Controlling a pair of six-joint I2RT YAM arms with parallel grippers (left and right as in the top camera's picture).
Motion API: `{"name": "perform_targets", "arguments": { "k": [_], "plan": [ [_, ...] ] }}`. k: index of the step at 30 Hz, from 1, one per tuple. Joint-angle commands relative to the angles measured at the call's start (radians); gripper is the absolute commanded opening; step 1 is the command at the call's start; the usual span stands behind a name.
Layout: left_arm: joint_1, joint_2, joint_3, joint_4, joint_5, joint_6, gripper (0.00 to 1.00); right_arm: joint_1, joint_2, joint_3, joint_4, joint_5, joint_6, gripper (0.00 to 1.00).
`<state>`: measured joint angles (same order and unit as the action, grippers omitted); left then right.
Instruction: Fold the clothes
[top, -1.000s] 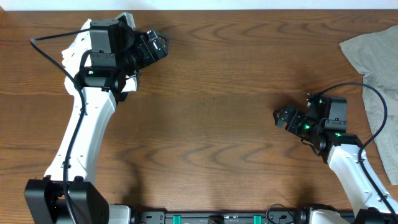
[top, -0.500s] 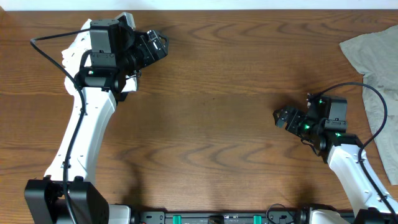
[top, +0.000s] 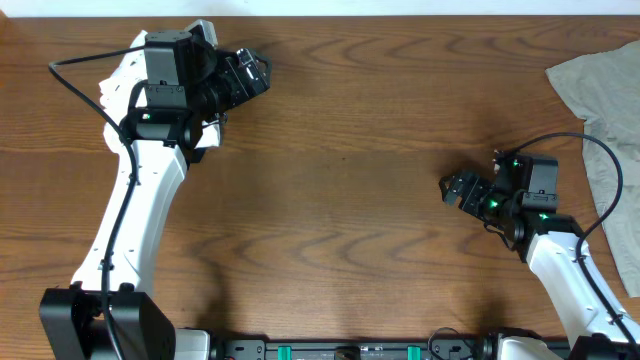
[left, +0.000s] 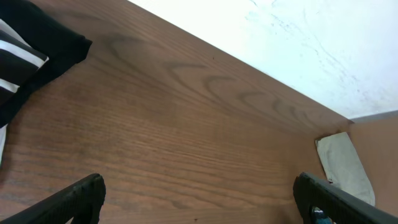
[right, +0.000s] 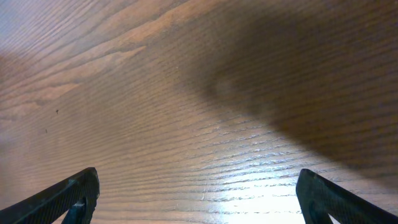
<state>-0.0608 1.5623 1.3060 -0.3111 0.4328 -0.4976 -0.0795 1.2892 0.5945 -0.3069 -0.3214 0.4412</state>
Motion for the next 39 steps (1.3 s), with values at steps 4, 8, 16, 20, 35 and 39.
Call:
{"name": "perform_targets", "arguments": {
  "k": [4,8,16,20,35,39],
  "plan": [
    [-0.002,0.002,0.003,-0.002,-0.017,0.002,0.98,-0.011,-0.006,0.003,0.000,0.003,-0.001,0.99],
    [-0.002,0.002,0.003,-0.002,-0.017,0.002,0.98,-0.011,-0.006,0.003,0.000,0.004,-0.001,0.99],
    [-0.002,0.002,0.003,-0.002,-0.017,0.002,0.98,-0.011,-0.076,-0.009,-0.021,0.007,0.000,0.99],
    [-0.002,0.002,0.003,-0.002,-0.017,0.002,0.98,-0.011,-0.231,-0.022,-0.053,0.007,-0.001,0.99],
    [-0.002,0.002,0.003,-0.002,-0.017,0.002,0.98,-0.011,-0.923,-0.057,-0.063,0.121,-0.112,0.99],
    [-0.002,0.002,0.003,-0.002,-0.017,0.002,0.98,-0.011,-1.057,-0.111,-0.011,0.124,-0.152,0.99]
  ]
}}
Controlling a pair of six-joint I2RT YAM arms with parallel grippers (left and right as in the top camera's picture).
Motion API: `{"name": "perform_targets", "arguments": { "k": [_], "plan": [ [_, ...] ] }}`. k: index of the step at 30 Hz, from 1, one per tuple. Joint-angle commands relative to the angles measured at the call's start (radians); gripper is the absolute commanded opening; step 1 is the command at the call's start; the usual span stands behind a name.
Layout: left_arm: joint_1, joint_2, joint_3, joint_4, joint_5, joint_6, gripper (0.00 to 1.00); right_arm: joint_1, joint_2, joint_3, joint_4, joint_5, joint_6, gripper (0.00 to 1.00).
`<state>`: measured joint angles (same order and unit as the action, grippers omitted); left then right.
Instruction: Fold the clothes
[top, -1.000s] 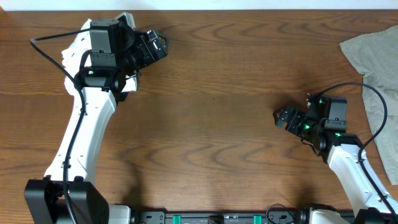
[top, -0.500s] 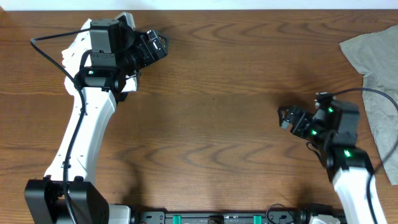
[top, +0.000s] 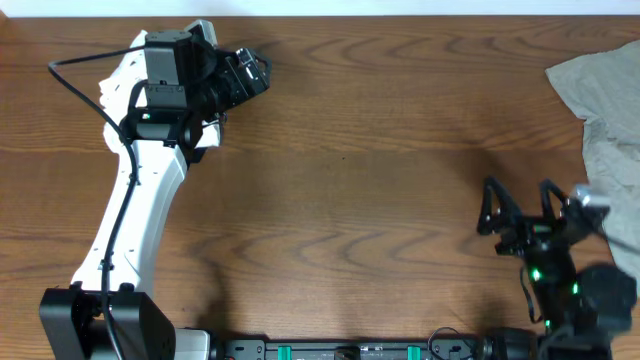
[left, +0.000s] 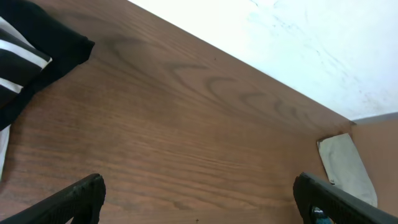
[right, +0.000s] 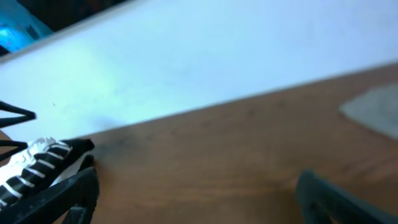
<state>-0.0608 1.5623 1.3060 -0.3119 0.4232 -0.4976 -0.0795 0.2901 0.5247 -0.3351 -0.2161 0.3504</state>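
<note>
A grey-green garment (top: 600, 95) lies crumpled at the table's far right edge; one corner of it (left: 345, 167) shows in the left wrist view, and a blurred part (right: 375, 109) in the right wrist view. A black garment with white stripes (left: 28, 53) lies at the upper left of the left wrist view. My left gripper (top: 247, 75) hovers open over bare wood at the far left, and its fingers (left: 78, 198) are wide apart. My right gripper (top: 518, 212) is open near the front right, pointing toward the far edge, empty.
The wooden table (top: 350, 180) ends at a white wall (left: 298, 37) along its far edge. A blurred black-and-white shape (right: 37, 165) sits at the left of the right wrist view. The left arm (top: 140, 190) reaches across the left side.
My right arm has pulled back toward the front right corner. Its gripper pointed left at the wood and now faces the far wall. The left arm has not visibly moved.
</note>
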Motion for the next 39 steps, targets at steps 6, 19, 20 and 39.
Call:
{"name": "perform_targets", "arguments": {
  "k": [6,19,20,39],
  "plan": [
    [-0.002,0.002,0.003,-0.001,-0.007,0.002,0.98,-0.011,-0.193,-0.165,0.187,0.018,-0.060,0.99],
    [-0.002,0.002,0.003,-0.002,-0.007,0.002,0.98,-0.011,-0.274,-0.442,0.481,0.038,-0.060,0.99],
    [-0.002,0.002,0.003,-0.002,-0.007,0.002,0.98,-0.011,-0.274,-0.460,0.507,0.046,-0.060,0.99],
    [-0.002,0.002,0.003,-0.002,-0.007,0.002,0.98,0.048,-0.285,-0.520,0.353,0.088,-0.360,0.99]
  ]
}}
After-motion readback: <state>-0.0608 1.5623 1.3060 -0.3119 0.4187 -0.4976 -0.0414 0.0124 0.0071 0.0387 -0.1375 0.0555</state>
